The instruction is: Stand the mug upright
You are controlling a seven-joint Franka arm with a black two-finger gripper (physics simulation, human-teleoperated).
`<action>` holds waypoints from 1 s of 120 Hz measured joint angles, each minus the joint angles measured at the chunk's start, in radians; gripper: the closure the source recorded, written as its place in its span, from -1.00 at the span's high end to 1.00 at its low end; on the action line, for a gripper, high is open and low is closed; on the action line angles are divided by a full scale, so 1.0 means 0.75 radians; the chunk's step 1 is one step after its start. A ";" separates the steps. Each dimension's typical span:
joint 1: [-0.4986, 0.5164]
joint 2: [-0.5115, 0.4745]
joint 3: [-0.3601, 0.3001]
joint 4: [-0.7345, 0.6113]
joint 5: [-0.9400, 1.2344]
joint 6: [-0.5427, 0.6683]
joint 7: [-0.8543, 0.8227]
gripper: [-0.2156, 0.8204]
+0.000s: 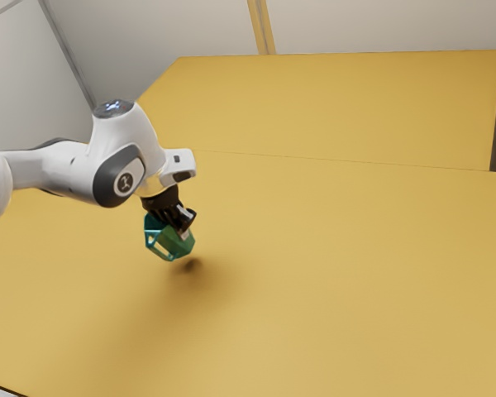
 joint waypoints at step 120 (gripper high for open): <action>-0.013 0.120 -0.010 -0.059 0.011 0.038 -0.240 -0.57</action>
